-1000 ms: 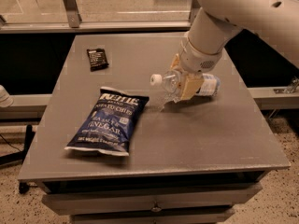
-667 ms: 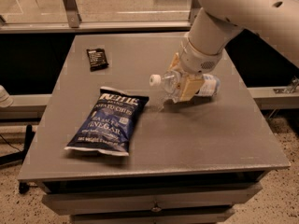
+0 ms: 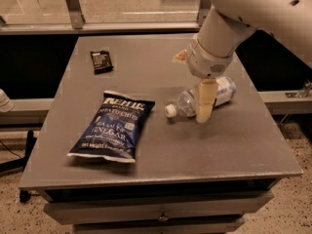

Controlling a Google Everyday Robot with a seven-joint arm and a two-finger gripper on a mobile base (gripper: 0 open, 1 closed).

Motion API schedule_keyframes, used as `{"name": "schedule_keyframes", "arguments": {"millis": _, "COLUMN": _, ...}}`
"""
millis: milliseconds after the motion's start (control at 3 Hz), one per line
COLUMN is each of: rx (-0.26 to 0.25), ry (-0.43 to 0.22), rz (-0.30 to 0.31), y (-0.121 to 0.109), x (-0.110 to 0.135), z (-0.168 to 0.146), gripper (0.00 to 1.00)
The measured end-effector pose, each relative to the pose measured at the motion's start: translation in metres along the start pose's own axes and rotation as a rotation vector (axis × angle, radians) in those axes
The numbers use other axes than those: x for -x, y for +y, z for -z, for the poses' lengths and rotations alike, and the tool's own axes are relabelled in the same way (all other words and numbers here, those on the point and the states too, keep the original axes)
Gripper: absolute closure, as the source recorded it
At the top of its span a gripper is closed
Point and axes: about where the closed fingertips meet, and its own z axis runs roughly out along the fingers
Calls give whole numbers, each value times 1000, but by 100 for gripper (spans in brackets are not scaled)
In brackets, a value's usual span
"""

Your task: Knock blue plastic bottle over

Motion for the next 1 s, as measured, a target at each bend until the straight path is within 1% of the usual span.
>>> {"name": "schedule_keyframes", "arguments": {"millis": 333, "rx": 17, "ry": -66, "rz": -34, "y": 1, "x": -4, "z": 7, "gripper": 0}}
{"name": "schedule_keyframes", "arguments": {"millis": 667, "rx": 16, "ry": -182, "rz": -126, "y": -3, "x": -30, "z": 24, "gripper": 0}}
{"name": "schedule_keyframes", "arguments": {"millis": 1000, "rx": -36, "ry": -317, "rz": -250, "y": -11, "x": -77, "z": 50, "gripper": 0}}
